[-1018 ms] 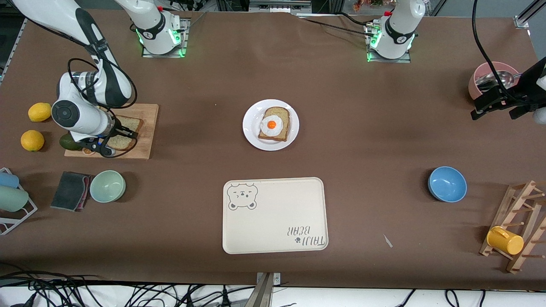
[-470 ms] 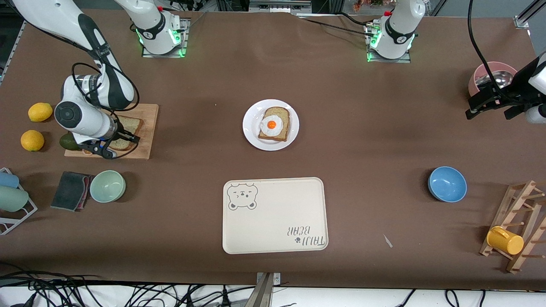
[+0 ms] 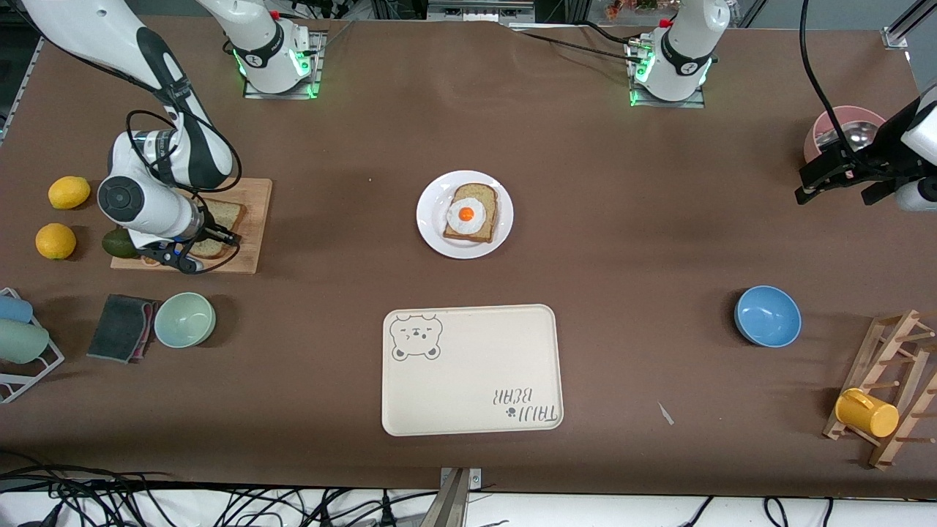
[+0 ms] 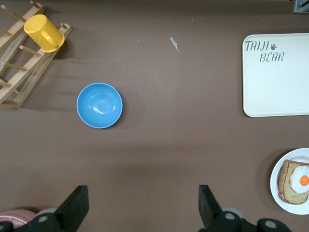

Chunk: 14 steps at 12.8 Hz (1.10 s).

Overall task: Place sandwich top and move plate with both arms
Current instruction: 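Lower the right gripper onto the bread slice and grasp its edge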

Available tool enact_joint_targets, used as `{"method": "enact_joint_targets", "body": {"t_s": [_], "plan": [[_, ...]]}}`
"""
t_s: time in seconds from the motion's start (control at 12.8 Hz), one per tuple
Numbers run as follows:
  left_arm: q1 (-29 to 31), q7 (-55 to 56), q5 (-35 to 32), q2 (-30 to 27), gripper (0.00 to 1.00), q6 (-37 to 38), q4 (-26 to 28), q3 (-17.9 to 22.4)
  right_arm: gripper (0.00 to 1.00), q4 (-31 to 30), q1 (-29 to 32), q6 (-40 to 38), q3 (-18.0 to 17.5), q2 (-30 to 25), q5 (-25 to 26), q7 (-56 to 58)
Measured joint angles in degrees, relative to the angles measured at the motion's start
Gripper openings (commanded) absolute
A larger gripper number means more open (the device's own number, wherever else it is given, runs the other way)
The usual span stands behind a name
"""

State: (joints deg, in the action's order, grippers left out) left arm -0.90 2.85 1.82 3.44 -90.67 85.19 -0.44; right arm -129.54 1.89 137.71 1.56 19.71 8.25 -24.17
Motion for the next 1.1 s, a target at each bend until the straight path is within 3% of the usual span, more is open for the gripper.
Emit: {"method": "enact_joint_targets", "body": {"t_s": [0.16,0.23,0.78,1.1], "plan": [[0.0,0.0,0.0,0.0,1.0,0.0,0.0,0.0,0.04,0.0,0.0,-0.1,0.3,-0.1,0.1,0.0],[0.0,0.0,0.0,0.0,1.0,0.0,0.0,0.0,0.0,0.0,0.0,-0.3,0.3,-0.2,0.1,0.0],[0.0,0.0,0.0,0.0,1.0,0.0,0.0,-0.1,0.0,0.6,-0.6,-1.5,0.0,-0.6,0.4,0.2],[0.0,0.0,0.0,0.0,1.0,0.0,0.0,-0.1,0.0,5.6,-2.1,-8.9,-1.1,0.2,0.3,0.2]]}}
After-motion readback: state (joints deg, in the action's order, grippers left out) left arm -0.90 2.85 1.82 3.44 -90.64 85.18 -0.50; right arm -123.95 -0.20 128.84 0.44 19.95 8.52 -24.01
